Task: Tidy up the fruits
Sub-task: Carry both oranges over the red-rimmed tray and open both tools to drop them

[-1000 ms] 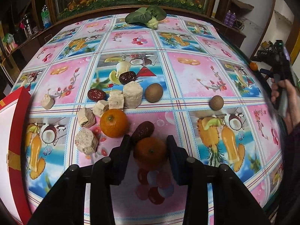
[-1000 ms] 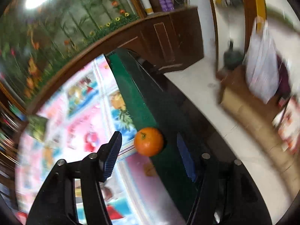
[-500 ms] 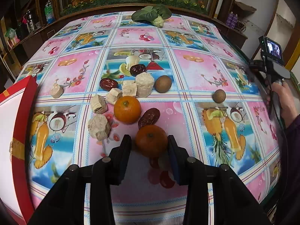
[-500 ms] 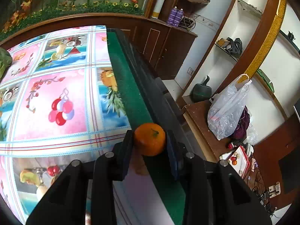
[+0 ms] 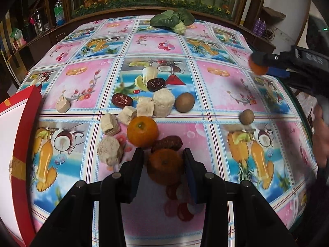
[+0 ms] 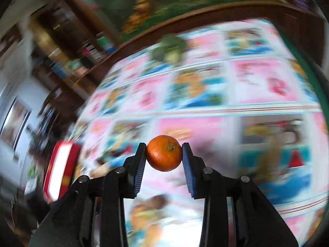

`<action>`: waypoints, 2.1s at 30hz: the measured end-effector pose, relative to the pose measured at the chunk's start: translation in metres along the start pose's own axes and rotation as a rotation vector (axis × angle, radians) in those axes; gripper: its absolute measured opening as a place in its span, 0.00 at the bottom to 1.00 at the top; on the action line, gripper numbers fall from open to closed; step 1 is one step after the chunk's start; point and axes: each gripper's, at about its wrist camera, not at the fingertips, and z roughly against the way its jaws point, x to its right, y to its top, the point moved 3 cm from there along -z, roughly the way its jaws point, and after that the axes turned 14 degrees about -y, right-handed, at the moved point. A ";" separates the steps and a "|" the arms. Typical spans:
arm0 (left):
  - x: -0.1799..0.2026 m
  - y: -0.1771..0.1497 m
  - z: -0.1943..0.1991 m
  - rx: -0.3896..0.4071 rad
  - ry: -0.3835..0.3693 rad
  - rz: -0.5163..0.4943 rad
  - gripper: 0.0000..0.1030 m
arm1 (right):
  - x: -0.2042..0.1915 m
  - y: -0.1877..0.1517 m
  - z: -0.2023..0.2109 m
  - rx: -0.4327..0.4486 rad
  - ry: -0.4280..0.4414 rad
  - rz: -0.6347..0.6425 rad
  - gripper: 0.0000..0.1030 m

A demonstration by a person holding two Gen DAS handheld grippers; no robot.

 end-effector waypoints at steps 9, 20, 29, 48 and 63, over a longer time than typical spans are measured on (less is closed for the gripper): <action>-0.013 -0.008 0.031 0.052 -0.006 0.026 0.31 | -0.061 -0.035 -0.001 0.066 -0.038 0.206 0.36; -0.107 -0.031 0.142 0.217 0.184 0.112 0.32 | -0.196 -0.087 0.004 0.095 0.094 0.386 0.36; -0.190 -0.076 0.172 0.199 0.301 0.243 0.32 | -0.327 -0.136 -0.016 0.051 0.227 0.513 0.36; -0.219 -0.101 0.189 0.243 0.342 0.337 0.55 | -0.356 -0.167 -0.037 -0.009 0.187 0.553 0.52; -0.081 -0.068 0.145 0.196 0.180 0.016 0.69 | -0.164 -0.121 0.007 0.075 0.005 0.255 0.63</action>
